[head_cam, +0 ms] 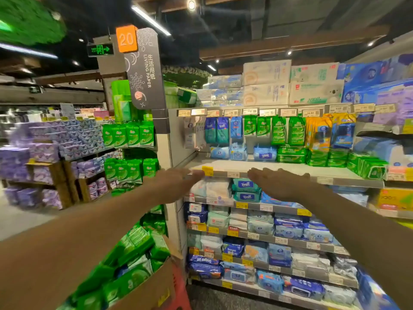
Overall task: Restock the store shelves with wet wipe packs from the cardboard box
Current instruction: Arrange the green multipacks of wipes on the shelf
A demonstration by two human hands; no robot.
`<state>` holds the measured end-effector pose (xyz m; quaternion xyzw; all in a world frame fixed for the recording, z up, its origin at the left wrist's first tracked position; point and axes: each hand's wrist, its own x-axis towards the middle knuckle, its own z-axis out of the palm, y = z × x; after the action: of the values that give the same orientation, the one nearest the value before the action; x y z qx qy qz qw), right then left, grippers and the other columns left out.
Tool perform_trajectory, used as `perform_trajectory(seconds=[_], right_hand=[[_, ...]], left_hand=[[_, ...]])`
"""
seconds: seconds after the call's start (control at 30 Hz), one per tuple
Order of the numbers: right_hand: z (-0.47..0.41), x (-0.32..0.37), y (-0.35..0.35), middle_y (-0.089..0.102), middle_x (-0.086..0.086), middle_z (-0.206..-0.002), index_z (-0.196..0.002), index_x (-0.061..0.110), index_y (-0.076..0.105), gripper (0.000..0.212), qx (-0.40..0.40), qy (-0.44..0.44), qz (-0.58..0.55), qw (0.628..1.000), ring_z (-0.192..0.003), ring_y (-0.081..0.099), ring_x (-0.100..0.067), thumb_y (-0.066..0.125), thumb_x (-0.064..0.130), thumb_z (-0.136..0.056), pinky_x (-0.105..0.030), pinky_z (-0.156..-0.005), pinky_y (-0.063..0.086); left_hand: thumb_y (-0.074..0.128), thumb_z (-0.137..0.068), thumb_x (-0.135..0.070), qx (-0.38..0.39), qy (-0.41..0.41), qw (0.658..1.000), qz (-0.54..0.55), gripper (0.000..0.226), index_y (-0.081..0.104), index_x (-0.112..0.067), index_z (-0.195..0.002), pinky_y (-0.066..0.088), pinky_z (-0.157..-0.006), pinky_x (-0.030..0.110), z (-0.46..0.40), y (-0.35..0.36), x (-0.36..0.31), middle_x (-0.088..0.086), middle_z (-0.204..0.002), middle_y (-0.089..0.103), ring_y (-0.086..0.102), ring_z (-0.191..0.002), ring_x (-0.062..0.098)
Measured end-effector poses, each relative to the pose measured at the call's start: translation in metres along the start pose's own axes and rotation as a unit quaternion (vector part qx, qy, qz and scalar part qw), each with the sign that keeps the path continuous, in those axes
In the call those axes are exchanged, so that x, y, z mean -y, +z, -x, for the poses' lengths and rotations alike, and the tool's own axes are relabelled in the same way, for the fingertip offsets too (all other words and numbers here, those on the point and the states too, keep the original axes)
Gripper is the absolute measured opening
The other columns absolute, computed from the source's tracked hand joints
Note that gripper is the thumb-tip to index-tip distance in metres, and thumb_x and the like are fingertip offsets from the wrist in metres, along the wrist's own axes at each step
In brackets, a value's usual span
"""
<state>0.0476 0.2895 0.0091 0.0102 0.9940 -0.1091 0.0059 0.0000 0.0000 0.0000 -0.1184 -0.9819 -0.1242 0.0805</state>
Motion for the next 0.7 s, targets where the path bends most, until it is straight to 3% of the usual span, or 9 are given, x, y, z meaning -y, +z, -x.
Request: perform_trajectory(seconds=[0.13, 0.2, 0.3, 0.4, 0.43, 0.5, 0.57, 0.63, 0.7], right_hand=[[-0.012, 0.031, 0.014, 0.023, 0.004, -0.169, -0.16, 0.044, 0.019, 0.084, 0.017, -0.069, -0.011, 0.997, -0.155, 0.021, -0.029, 0.001, 0.079, -0.086, -0.056, -0.126, 0.01], [-0.017, 0.055, 0.025, 0.024, 0.003, -0.169, -0.16, 0.039, 0.023, 0.079, 0.034, -0.112, -0.021, 0.993, -0.154, 0.025, -0.028, 0.005, 0.074, -0.093, -0.053, -0.125, 0.016], [-0.035, 0.091, 0.045, 0.036, -0.011, -0.163, -0.158, 0.024, 0.032, 0.055, 0.048, -0.165, -0.048, 0.984, -0.146, 0.038, -0.033, 0.014, 0.047, -0.111, -0.041, -0.118, 0.031], [-0.048, 0.124, 0.064, 0.037, -0.01, -0.161, -0.153, 0.026, 0.033, 0.05, 0.045, -0.179, -0.085, 0.979, -0.144, 0.04, -0.031, 0.012, 0.044, -0.112, -0.04, -0.115, 0.032], [-0.051, 0.136, 0.071, 0.039, -0.01, -0.16, -0.152, 0.026, 0.033, 0.057, 0.055, -0.2, -0.052, 0.977, -0.142, 0.042, -0.03, 0.007, 0.053, -0.109, -0.04, -0.114, 0.032], [-0.065, 0.157, 0.086, 0.041, -0.012, -0.158, -0.15, 0.035, 0.031, 0.102, 0.063, -0.223, 0.005, 0.973, -0.142, 0.042, -0.036, -0.012, 0.091, -0.077, -0.052, -0.116, 0.03], [-0.088, 0.176, 0.105, 0.048, -0.015, -0.149, -0.14, 0.04, 0.034, 0.124, 0.075, -0.24, 0.013, 0.968, -0.134, 0.048, -0.042, -0.021, 0.103, -0.048, -0.067, -0.111, 0.032], [-0.1, 0.199, 0.12, 0.045, -0.013, -0.152, -0.14, 0.04, 0.034, 0.119, 0.087, -0.255, 0.004, 0.963, -0.136, 0.047, -0.039, -0.018, 0.101, -0.053, -0.063, -0.113, 0.032], [-0.106, 0.224, 0.131, 0.032, -0.005, -0.165, -0.154, 0.04, 0.028, 0.115, 0.095, -0.266, 0.009, 0.959, -0.148, 0.034, -0.033, -0.015, 0.095, -0.063, -0.052, -0.121, 0.025]], left_hand=[[-0.016, -0.056, -0.101, 0.004, 0.009, 1.0, -0.018, 0.128, 0.049, -0.035, -0.145, 0.043, -0.108, 0.051, 0.019, -0.004, 0.033, 0.009, -0.145, 0.056, 0.054, -0.129, 0.031], [-0.014, -0.055, -0.104, 0.004, -0.021, 0.999, -0.031, 0.128, 0.053, -0.035, -0.139, 0.042, -0.106, 0.055, 0.022, 0.0, 0.062, 0.01, -0.141, 0.056, 0.053, -0.126, 0.034], [-0.011, -0.058, -0.105, 0.01, -0.063, 0.996, -0.054, 0.124, 0.05, -0.034, -0.139, 0.038, -0.106, 0.063, 0.031, 0.005, 0.102, 0.012, -0.141, 0.054, 0.05, -0.128, 0.04], [-0.009, -0.065, -0.102, -0.006, -0.107, 0.993, -0.057, 0.121, 0.048, -0.026, -0.14, 0.037, -0.11, 0.062, 0.044, 0.007, 0.134, 0.014, -0.145, 0.051, 0.047, -0.132, 0.039], [-0.008, -0.066, -0.102, -0.009, -0.119, 0.992, -0.049, 0.122, 0.046, -0.026, -0.144, 0.033, -0.113, 0.061, 0.049, 0.009, 0.145, 0.012, -0.151, 0.048, 0.043, -0.138, 0.038], [-0.006, -0.069, -0.101, -0.02, -0.128, 0.991, -0.041, 0.119, 0.04, -0.031, -0.152, 0.026, -0.119, 0.06, 0.058, 0.013, 0.168, 0.006, -0.161, 0.038, 0.033, -0.148, 0.033], [-0.003, -0.069, -0.102, -0.03, -0.14, 0.989, -0.022, 0.115, 0.036, -0.037, -0.155, 0.02, -0.12, 0.062, 0.064, 0.018, 0.193, -0.003, -0.167, 0.027, 0.023, -0.153, 0.029], [-0.002, -0.066, -0.104, -0.037, -0.162, 0.986, 0.001, 0.115, 0.035, -0.04, -0.154, 0.019, -0.119, 0.064, 0.067, 0.026, 0.221, -0.007, -0.168, 0.024, 0.019, -0.155, 0.029], [0.0, -0.065, -0.105, -0.048, -0.19, 0.981, 0.016, 0.115, 0.039, -0.038, -0.151, 0.023, -0.116, 0.064, 0.069, 0.033, 0.248, -0.005, -0.165, 0.031, 0.026, -0.152, 0.031]])
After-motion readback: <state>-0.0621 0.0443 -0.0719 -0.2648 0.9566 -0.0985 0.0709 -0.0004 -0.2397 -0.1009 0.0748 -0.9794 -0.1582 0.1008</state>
